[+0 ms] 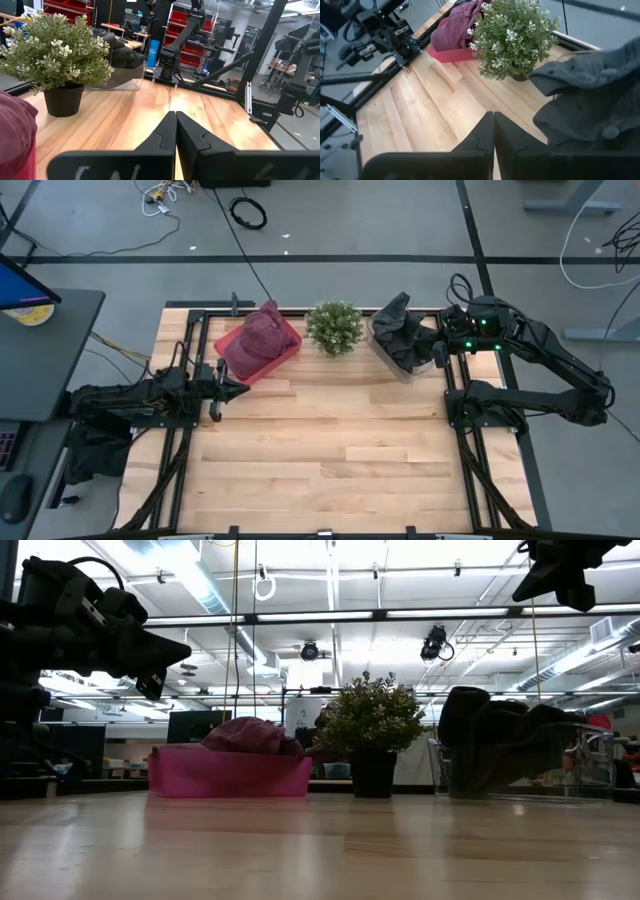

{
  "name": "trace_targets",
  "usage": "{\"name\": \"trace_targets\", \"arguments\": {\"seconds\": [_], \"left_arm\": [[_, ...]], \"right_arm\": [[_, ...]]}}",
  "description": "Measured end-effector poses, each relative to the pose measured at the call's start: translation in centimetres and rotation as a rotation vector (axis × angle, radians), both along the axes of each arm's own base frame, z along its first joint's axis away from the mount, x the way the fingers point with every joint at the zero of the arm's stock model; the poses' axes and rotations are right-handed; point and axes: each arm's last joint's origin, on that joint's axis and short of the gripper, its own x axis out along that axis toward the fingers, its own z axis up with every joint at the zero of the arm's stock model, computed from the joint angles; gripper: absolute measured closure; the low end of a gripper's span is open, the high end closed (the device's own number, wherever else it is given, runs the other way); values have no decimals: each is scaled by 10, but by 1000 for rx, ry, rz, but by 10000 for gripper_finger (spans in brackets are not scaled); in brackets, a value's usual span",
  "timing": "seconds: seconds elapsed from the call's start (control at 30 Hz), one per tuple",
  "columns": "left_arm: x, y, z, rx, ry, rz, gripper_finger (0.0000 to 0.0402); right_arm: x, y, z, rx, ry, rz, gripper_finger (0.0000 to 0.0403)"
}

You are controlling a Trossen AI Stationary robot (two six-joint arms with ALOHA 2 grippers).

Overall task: Pick & Place hat
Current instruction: Return to Home Position

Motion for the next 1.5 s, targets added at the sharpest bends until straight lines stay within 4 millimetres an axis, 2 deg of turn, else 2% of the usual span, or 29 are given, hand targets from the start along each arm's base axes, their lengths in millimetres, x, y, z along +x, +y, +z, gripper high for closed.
{"name": "trace_targets", "arguments": {"seconds": [0.17,0.43,0.5,0.63,0.8,0.93,1.07,1.2,1.5], "left_arm": [[0,0,1,-1,-15,-1,396],[0,0,4,0,-48,-7,396],[0,0,5,0,-51,-6,396],[0,0,5,0,-55,-4,396],[0,0,5,-2,-59,-3,396],[0,0,5,-1,-61,-1,396],[0,0,6,-1,-61,-1,396],[0,0,6,-1,-61,-1,396],[0,0,6,0,-61,-1,396]], "right_arm": [[-6,3,5,-88,-32,39,390],[-9,7,16,-232,-233,57,390],[-2,6,11,-242,-313,72,390],[19,7,-13,-219,-397,111,399],[31,24,-36,-237,-408,244,401],[23,38,-51,-253,-413,323,401],[2,47,-62,-252,-479,365,401],[-18,49,-72,-275,-552,332,402],[-39,50,-100,-296,-667,315,403]]}}
